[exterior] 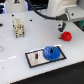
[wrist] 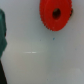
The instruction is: Insert the blue gear onto the right peg, followed by the red gear
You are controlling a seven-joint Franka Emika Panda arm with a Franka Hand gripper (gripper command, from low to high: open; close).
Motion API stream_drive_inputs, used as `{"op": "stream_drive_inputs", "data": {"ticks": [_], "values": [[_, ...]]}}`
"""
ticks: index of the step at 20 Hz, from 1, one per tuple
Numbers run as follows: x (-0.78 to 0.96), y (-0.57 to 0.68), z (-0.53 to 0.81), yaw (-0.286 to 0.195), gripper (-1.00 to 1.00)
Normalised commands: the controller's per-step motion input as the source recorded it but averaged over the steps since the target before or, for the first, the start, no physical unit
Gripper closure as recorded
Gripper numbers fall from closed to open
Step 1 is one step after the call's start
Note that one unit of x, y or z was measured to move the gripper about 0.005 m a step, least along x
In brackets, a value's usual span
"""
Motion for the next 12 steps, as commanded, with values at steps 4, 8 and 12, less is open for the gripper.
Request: {"op": "stream_drive_inputs", "data": {"ticks": [4, 8, 12], "values": [[-0.11, -0.04, -0.37, 0.0, -1.0], [-0.1, -0.04, -0.32, 0.0, -1.0], [-0.06, -0.06, -0.3, 0.0, -1.0]]}}
